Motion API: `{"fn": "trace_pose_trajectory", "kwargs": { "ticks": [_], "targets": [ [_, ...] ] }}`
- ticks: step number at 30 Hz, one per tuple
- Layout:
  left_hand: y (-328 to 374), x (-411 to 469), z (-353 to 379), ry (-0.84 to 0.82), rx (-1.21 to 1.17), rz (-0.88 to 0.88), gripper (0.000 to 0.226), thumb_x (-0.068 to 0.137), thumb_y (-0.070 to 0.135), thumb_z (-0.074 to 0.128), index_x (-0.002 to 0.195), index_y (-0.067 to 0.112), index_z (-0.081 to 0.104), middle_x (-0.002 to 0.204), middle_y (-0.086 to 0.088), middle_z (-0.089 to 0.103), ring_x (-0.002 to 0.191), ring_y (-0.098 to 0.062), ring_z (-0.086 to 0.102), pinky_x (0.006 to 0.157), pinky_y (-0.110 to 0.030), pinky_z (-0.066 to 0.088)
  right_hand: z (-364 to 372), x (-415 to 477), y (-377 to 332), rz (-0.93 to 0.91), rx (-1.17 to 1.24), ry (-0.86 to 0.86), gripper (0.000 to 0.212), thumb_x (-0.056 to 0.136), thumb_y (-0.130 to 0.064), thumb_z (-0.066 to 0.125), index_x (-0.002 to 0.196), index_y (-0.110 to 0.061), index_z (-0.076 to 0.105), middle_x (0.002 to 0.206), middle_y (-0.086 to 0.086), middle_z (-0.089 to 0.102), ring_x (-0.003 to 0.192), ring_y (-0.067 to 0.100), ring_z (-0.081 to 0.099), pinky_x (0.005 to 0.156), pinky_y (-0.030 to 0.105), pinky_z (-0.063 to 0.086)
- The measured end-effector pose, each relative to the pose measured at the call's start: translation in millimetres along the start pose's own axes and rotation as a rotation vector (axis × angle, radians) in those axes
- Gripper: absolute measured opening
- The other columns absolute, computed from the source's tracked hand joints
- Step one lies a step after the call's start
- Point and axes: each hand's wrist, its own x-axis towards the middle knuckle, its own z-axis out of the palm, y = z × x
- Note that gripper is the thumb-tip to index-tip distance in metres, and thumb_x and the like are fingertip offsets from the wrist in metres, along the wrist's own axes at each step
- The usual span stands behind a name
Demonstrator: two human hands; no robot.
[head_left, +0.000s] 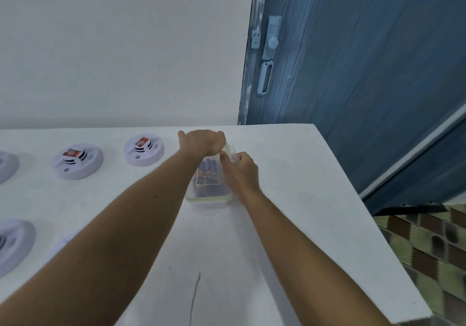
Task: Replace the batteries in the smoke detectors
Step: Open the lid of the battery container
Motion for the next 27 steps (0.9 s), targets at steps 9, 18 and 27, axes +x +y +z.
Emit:
{"fn": "trace_pose_trajectory", "kwargs": {
  "ticks": [9,18,27],
  "targets": [
    [-5,-9,2,0.195,-0.206,0.060,0.040,0.090,0.037,0.032,0.111,0.008,0.050,0.124,-0.014,0.054,0.114,-0.030,0.042,0.095,-0.047,0.026,0,-2,-1,0.001,-0.012,0.021,0.044,0.098,-0.048,0.056,0.114,-0.007,0.062,0.110,0.007,0.067,0.095,0.023,0.061,0.082,0.033,0.050],
    [-53,-46,16,0.219,-0.638,0.174,0.057,0.090,0.024,0.054,0.144,0.016,0.040,0.145,-0.012,0.041,0.136,-0.031,0.033,0.110,-0.041,0.030,-4,-6,-4,0.025,-0.022,0.012,0.038,0.095,-0.050,0.057,0.093,-0.013,0.054,0.096,0.002,0.059,0.090,0.024,0.056,0.075,0.031,0.041],
    [-77,-89,25,0.158,-0.803,-0.126,0.057,0.092,0.040,0.055,0.138,0.008,0.046,0.121,-0.007,0.062,0.117,-0.025,0.053,0.086,-0.030,0.040,-16,-21,-16,0.083,0.004,-0.056,0.039,0.096,-0.037,0.045,0.065,-0.014,0.043,0.071,0.001,0.050,0.074,0.026,0.048,0.066,0.032,0.038]
  ]
}}
